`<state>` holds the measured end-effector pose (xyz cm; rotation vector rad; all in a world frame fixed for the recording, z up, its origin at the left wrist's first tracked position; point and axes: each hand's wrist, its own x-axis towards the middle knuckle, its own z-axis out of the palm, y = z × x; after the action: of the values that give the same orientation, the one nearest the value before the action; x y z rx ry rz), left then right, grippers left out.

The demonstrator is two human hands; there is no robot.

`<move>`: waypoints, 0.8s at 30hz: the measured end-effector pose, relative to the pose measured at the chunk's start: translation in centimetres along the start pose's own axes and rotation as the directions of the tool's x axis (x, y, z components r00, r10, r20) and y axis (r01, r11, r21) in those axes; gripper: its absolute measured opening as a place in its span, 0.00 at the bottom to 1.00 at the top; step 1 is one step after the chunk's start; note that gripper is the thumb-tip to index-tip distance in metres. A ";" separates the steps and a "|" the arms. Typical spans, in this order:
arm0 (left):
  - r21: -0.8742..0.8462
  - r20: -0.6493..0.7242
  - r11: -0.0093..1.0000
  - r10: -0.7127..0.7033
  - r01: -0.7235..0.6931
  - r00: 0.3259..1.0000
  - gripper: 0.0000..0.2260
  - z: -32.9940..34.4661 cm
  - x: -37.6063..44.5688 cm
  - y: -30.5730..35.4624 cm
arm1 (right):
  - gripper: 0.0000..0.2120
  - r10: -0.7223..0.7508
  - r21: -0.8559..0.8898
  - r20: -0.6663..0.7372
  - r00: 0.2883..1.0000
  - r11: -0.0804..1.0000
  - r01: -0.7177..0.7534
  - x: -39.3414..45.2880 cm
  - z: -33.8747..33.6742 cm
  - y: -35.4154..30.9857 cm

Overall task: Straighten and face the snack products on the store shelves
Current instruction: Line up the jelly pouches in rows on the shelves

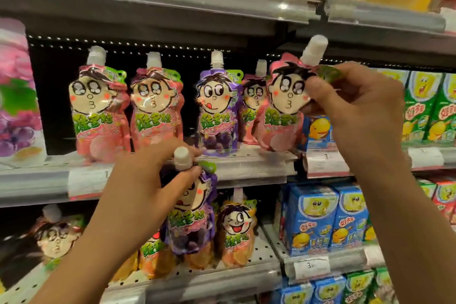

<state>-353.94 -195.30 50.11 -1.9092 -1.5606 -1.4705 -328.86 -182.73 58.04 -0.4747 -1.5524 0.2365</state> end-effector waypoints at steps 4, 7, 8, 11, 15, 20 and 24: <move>-0.008 -0.005 1.000 0.004 -0.004 1.000 0.07 0.6 -0.7 -0.7 | 0.09 -0.074 -0.131 0.033 0.997 0.988 0.078 1.6 1.5 1.7; -0.036 -0.008 0.999 -0.008 0.008 1.000 0.07 0.9 -1.1 -1.1 | 0.10 -0.067 -0.197 0.098 0.993 0.977 0.086 2.1 2.6 3.0; -0.044 -0.005 0.999 -0.010 0.009 1.000 0.08 1.0 -1.2 -1.2 | 0.10 -0.058 -0.196 0.122 0.991 0.977 0.081 2.2 2.8 3.1; -0.011 0.005 1.000 0.009 -0.009 1.000 0.09 1.3 -1.4 -1.4 | 0.09 -0.006 -0.158 0.191 0.981 0.987 0.037 2.5 3.2 3.4; -0.002 0.007 1.000 0.004 -0.004 1.000 0.08 1.4 -1.4 -1.5 | 0.03 0.094 -0.120 0.286 0.954 0.991 -0.062 3.1 3.4 3.1; 0.005 0.018 1.000 0.002 -0.002 1.000 0.07 1.4 -1.4 -1.7 | 0.16 0.106 -0.193 0.314 0.943 0.980 -0.046 3.6 3.2 2.4; 0.008 0.025 1.000 0.002 -0.002 1.000 0.07 1.5 -1.4 -1.7 | 0.17 -0.088 -0.367 0.163 0.983 0.919 0.143 1.1 2.0 1.9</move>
<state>-354.48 -194.32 47.62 -1.9317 -1.5725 -1.4432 -330.52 -180.24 58.12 -0.6759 -1.7693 -0.1283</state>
